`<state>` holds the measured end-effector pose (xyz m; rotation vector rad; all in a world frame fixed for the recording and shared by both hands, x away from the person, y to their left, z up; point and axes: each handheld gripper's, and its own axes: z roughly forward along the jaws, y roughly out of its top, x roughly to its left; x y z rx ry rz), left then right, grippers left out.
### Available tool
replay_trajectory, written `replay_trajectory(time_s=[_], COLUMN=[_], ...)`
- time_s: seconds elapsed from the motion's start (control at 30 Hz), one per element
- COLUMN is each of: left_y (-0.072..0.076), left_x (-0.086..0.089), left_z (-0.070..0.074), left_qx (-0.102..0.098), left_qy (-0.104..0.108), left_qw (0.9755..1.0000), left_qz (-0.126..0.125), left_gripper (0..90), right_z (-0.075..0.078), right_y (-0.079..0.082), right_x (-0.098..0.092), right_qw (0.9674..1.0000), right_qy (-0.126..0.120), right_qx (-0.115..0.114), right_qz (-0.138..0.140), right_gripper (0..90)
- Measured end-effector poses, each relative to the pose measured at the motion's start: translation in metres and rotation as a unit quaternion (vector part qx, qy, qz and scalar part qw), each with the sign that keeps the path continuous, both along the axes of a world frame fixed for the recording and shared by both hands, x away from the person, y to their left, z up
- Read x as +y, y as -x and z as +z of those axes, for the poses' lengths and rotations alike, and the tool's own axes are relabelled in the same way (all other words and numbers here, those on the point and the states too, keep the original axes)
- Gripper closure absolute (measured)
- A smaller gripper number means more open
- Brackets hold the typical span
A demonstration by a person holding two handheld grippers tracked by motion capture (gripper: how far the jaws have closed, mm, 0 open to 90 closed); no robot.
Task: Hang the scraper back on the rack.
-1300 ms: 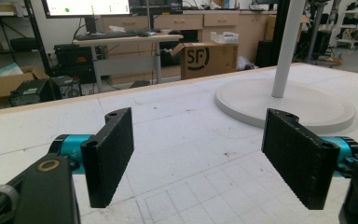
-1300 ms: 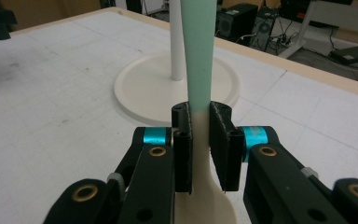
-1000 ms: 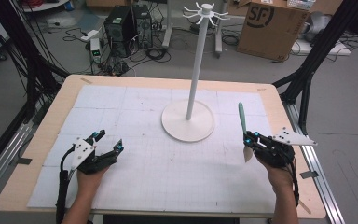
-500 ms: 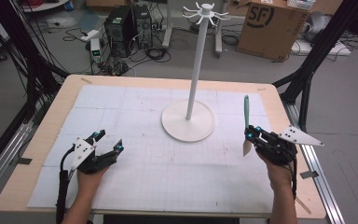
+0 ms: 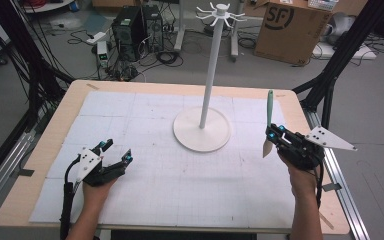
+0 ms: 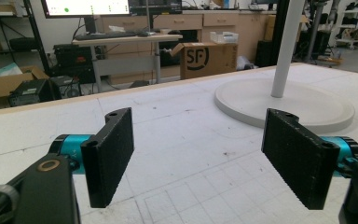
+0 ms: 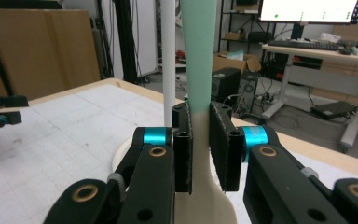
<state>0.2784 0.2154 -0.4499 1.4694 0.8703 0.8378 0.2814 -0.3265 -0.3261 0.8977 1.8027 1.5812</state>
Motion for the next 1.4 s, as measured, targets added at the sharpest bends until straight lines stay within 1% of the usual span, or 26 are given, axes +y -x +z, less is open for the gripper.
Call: replay_trajectory(time_s=[0.03,0.33,0.43,0.47,0.53,0.6,0.63,0.7,0.83,1.0,1.13,1.27,1.4], left_y=[0.0,0.0,0.0,0.0,0.0,0.0,0.0,0.0,0.0,0.0,0.0,0.0,0.0], left_x=[0.0,0.0,0.0,0.0,0.0,0.0,0.0,0.0,0.0,0.0,0.0,0.0,0.0], left_z=[0.0,0.0,0.0,0.0,0.0,0.0,0.0,0.0,0.0,0.0,0.0,0.0,0.0], left_qx=[0.0,0.001,0.0,0.0,0.001,0.001,0.0,0.001,0.0,0.001,0.0,0.0,0.0], left_qy=[0.0,-0.001,-0.001,-0.001,-0.001,0.0,0.0,-0.001,-0.001,0.0,-0.001,-0.003,-0.002], left_qw=[1.0,1.0,1.0,1.0,1.0,1.0,1.0,1.0,1.0,1.0,1.0,1.0,1.0], left_qz=[0.0,0.0,-0.001,-0.001,0.0,-0.001,0.0,0.0,-0.001,0.0,-0.001,-0.001,-0.002], left_gripper=[25.7,25.7,25.7,25.7,25.6,25.6,25.6,25.6,25.6,25.6,25.6,25.6,25.7], right_z=[0.002,0.015,0.021,0.023,0.026,0.03,0.032,0.036,0.041,0.048,0.051,0.055,0.059], right_y=[-0.001,-0.008,-0.012,-0.013,-0.014,-0.017,-0.018,-0.021,-0.026,-0.029,-0.033,-0.037,-0.039], right_x=[0.001,0.009,0.012,0.013,0.015,0.017,0.018,0.02,0.024,0.03,0.036,0.041,0.046], right_qw=[1.0,0.9999,0.9998,0.9997,0.9998,0.9996,0.9997,0.9995,0.9995,0.999,0.9991,0.999,0.9989], right_qy=[-0.004,-0.002,-0.005,-0.004,-0.007,-0.005,-0.005,-0.001,0.001,-0.001,-0.001,0.004,0.0], right_qx=[-0.004,-0.012,-0.017,-0.022,-0.021,-0.028,-0.025,-0.03,-0.032,-0.044,-0.04,-0.044,-0.046], right_qz=[0.0,-0.002,-0.003,-0.002,-0.002,0.001,0.002,0.004,0.006,0.007,0.01,0.012,0.01], right_gripper=[80.0,80.0,80.0,80.1,80.1,80.1,80.1,80.1,80.1,80.1,80.1,80.1,80.1])
